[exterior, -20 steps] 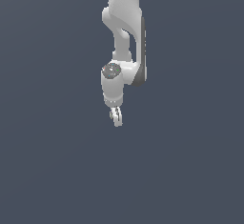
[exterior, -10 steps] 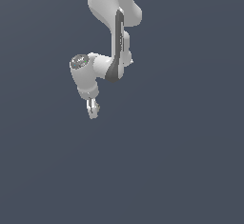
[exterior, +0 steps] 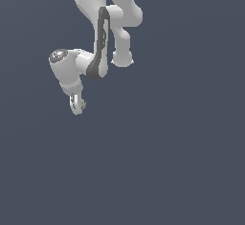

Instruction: Pick up the object and move it to a goal position.

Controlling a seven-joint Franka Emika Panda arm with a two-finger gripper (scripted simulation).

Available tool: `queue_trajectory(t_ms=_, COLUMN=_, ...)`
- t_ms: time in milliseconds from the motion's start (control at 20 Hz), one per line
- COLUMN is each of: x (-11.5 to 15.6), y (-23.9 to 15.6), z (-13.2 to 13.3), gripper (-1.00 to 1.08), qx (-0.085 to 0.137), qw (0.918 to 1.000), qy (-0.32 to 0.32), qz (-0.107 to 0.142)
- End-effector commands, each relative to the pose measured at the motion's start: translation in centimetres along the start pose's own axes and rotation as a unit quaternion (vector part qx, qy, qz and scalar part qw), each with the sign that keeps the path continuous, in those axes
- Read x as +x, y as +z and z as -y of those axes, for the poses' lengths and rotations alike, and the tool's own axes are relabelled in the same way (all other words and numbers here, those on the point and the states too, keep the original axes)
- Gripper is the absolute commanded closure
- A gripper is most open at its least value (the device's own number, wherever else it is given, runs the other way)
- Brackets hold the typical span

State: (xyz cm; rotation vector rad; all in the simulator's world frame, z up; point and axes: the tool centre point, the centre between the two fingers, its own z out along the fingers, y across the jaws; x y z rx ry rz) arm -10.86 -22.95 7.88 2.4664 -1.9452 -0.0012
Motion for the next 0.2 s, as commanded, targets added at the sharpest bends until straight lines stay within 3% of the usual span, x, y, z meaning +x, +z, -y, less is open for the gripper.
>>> queue_trajectory(t_ms=0, x=0.83, y=-0.20, z=-0.30, gripper=1.08, qx=0.000, qw=1.0000, qy=-0.001, qz=0.000)
queue_trajectory(t_ms=150, x=1.16, y=-0.26, z=-0.42, gripper=1.08, qx=0.000, qw=1.0000, qy=-0.001, qz=0.000)
